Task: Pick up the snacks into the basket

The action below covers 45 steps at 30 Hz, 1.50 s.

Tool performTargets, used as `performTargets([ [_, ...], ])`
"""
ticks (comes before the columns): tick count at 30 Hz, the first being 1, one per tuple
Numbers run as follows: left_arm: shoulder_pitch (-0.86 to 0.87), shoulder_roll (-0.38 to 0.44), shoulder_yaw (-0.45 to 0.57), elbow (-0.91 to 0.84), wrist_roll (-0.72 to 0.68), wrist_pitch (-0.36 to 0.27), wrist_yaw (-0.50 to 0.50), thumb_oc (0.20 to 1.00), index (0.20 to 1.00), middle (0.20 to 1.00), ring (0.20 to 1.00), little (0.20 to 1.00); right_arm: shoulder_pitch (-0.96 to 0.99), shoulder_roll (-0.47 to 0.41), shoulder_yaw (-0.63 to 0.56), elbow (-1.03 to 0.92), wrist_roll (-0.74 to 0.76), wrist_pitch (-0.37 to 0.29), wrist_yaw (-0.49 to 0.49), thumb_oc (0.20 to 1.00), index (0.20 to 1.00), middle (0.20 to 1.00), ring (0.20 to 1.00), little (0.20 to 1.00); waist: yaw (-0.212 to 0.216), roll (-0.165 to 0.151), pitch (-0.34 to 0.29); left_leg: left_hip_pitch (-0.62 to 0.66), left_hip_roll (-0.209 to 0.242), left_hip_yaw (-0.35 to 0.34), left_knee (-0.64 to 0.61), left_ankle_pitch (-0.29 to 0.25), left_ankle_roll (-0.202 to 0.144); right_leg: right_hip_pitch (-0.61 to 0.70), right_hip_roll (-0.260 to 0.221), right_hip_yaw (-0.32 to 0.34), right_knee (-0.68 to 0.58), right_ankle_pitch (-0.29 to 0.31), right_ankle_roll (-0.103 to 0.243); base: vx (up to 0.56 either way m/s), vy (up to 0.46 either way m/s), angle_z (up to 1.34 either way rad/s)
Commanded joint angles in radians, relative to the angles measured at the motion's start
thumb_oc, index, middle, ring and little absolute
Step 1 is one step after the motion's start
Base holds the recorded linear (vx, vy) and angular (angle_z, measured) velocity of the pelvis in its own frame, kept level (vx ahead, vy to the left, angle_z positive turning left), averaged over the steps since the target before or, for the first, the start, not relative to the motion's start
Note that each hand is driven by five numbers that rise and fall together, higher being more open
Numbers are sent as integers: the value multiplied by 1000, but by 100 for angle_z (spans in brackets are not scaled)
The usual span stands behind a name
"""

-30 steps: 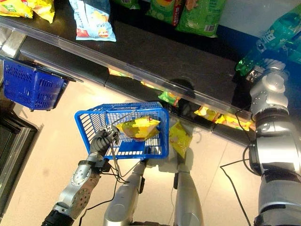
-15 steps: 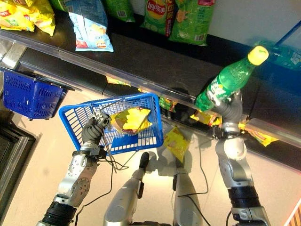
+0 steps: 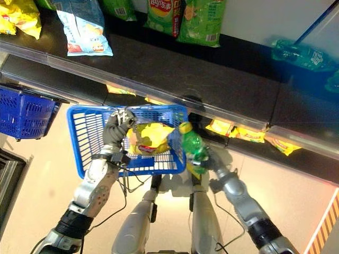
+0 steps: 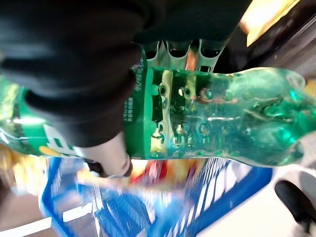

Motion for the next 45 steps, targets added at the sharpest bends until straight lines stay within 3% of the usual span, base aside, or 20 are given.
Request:
performTargets([
  [1,-194,-69,-13,-114,9,-165,-1,200,200,200,200,200,-171,76,28,-19,-46,-94,-61,200,200,200,200,200,20,8,-4,-12,-43,6,61,-90,24,14,-39,3,-86,22,83,-69,12,8],
  [10,-302,-143,-141,-102,-46,-163,1,200,200,200,200,200,-415,205,134,333,-118,-64,-144,200,200,200,200,200,73,54,66,-71,-77,-12,108,-95,29,-35,-54,4,-46,21,84,-46,-9,8],
  [19,-352,-147,-213,-107,-99,-142,-16,200,200,200,200,200,-662,256,65,608,-76,1,-253,200,200,200,200,200,110,83,81,-85,-98,-30,119,-99,36,-46,-67,-5,-38,24,85,-13,-2,11],
  [20,-358,-141,-218,-117,-101,-138,-18,200,200,200,200,200,-685,247,45,655,-55,8,-263,523,523,523,523,523,112,84,82,-85,-99,-31,121,-100,36,-45,-68,-6,-39,24,85,21,-6,8],
  [21,-364,-151,-234,-119,-113,-130,-23,200,200,200,200,200,-693,287,17,771,-29,13,-274,1000,1000,1000,1000,1000,122,94,83,-80,-101,-36,126,-105,37,-39,-69,-8,-35,20,85,17,-8,4],
  [23,-360,-138,-237,-135,-120,-128,-21,200,200,200,200,200,-703,278,57,787,-78,31,-280,1000,1000,1000,1000,1000,125,97,83,-81,-102,-40,124,-100,37,-37,-71,-9,-38,23,85,0,8,3],
  [25,-346,-124,-218,-166,-109,-124,-20,200,200,200,200,200,-707,264,36,764,-25,35,-276,1000,1000,1000,1000,1000,125,93,82,-77,-104,-43,126,-102,38,-35,-68,-7,-35,20,83,1,13,7],
  [31,-282,-112,-172,-139,-68,-116,-19,200,200,200,200,200,-624,248,19,678,-19,32,-282,1000,1000,1000,1000,1000,116,58,59,-46,-95,-54,104,-98,34,4,-62,-8,-63,20,87,39,-8,0],
  [36,-116,-30,-65,-54,-58,-103,-31,200,200,200,200,200,-346,195,4,464,-69,27,-250,1000,1000,1000,1000,1000,97,31,-22,28,-65,-47,30,-82,26,96,-69,-33,-151,43,96,104,-3,2],
  [38,34,20,56,-5,-57,-93,-60,200,200,200,200,200,-129,89,-70,267,-109,13,-192,1000,1000,1000,1000,1000,68,2,-89,82,-44,-30,-22,-76,26,159,-70,-41,-218,63,101,188,2,1],
  [45,260,24,248,232,53,-94,-105,200,200,200,200,200,254,-15,-256,171,-148,-45,-96,1000,1000,1000,1000,1000,23,-32,-212,203,-17,3,-97,-77,28,277,-51,-30,-335,83,111,130,-8,-19],
])
